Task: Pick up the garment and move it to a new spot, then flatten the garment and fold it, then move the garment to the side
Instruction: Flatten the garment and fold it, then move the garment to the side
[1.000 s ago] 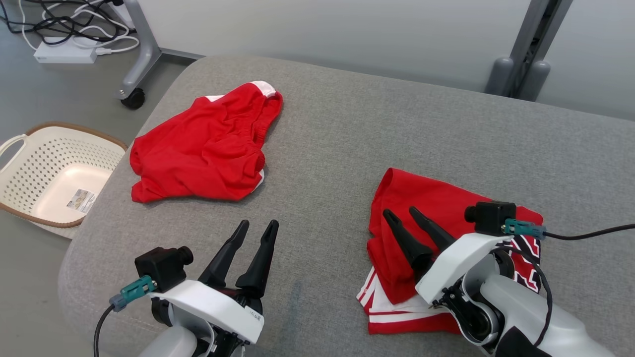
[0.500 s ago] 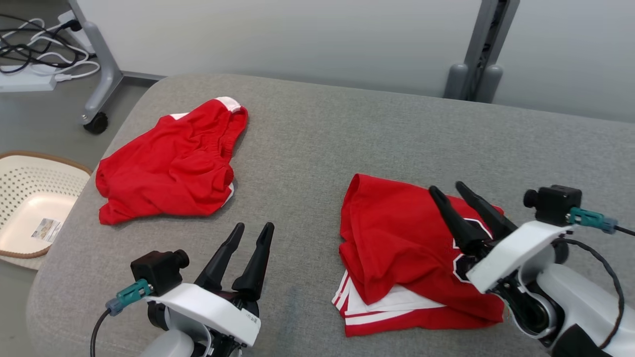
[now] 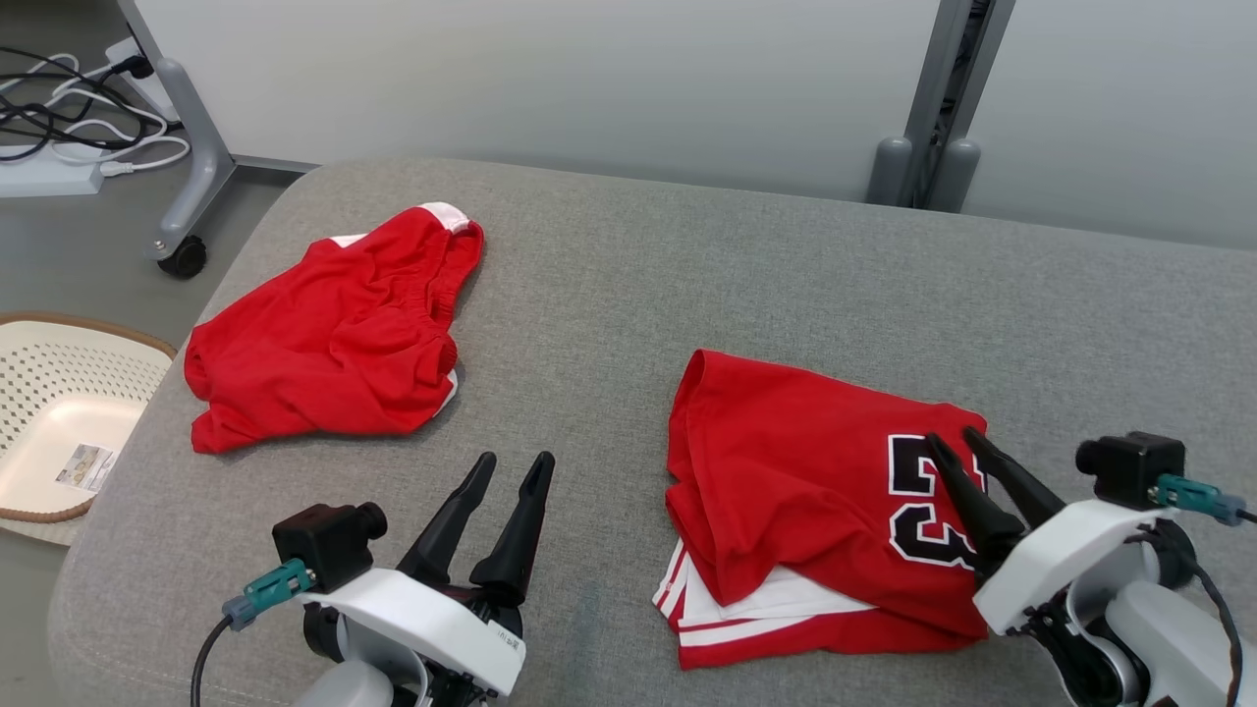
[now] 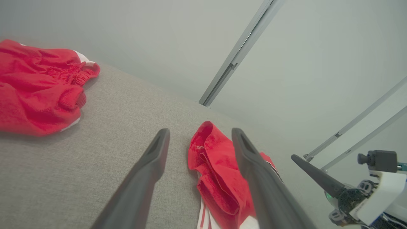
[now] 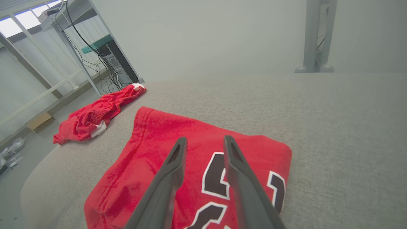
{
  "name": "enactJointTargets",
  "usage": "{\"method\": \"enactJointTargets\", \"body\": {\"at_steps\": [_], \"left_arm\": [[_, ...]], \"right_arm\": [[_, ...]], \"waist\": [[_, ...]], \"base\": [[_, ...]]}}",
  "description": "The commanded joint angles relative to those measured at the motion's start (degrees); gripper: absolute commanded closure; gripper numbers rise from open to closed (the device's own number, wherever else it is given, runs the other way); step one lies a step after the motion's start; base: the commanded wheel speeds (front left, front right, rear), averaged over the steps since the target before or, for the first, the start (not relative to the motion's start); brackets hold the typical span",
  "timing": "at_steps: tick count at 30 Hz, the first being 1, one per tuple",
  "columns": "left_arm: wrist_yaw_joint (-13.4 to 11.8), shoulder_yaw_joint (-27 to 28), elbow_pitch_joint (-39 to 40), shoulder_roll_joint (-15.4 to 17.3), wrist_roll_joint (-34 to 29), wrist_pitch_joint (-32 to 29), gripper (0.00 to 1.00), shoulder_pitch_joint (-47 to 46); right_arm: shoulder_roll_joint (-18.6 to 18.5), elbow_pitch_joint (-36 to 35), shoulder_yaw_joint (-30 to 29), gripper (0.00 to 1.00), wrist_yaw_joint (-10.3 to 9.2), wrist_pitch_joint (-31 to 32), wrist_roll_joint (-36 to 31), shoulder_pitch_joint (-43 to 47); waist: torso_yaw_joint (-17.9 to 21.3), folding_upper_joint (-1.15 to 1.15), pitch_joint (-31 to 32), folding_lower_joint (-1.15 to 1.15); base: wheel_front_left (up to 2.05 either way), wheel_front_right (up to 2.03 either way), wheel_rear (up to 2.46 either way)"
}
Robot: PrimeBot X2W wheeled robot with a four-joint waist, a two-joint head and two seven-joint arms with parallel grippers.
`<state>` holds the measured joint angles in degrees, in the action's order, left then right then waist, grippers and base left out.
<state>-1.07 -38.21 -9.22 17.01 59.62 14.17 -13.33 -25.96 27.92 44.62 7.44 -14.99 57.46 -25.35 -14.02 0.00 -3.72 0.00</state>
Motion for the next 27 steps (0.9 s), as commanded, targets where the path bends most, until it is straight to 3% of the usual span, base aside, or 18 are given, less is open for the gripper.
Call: {"method": "enactJointTargets", "body": {"at_steps": [1, 15, 25, 26, 27], "left_arm": [[0.1, 0.1, 0.0, 0.0, 0.2, 0.1, 0.0, 0.3], [0.0, -0.1, -0.1, 0.3, -0.2, -0.1, 0.0, -1.2], [-0.4, 0.0, 0.2, 0.6, -0.4, -0.3, 0.0, -1.4], [-0.4, 0.0, 0.2, 0.7, -0.4, -0.2, 0.0, -1.4], [-0.4, 0.0, 0.2, 0.6, -0.3, -0.2, 0.0, -1.3]], "right_arm": [[-0.2, 1.2, -0.8, 0.0, 0.11, -0.1, 0.5, 0.9], [1.8, 9.5, -3.4, 0.0, 0.11, 2.0, 8.0, 3.4], [3.3, 7.5, -2.1, 0.0, 0.11, 7.5, 17.4, 4.8], [3.1, 7.2, -1.9, 0.02, 0.1, 7.4, 17.7, 4.7], [2.9, 6.9, -1.8, 0.57, 0.11, 7.1, 17.9, 4.5]], "waist": [[-0.1, 0.0, -0.2, 0.0], [-0.9, 0.0, -2.4, 0.0], [-0.9, 0.0, -3.2, 0.0], [-0.9, 0.0, -3.2, 0.0], [-0.8, 0.0, -3.2, 0.0]], "base": [[0.0, 0.0, 0.0], [0.0, 0.0, 0.0], [0.0, 0.0, 0.0], [0.0, 0.0, 0.0], [0.0, 0.0, 0.0]]}}
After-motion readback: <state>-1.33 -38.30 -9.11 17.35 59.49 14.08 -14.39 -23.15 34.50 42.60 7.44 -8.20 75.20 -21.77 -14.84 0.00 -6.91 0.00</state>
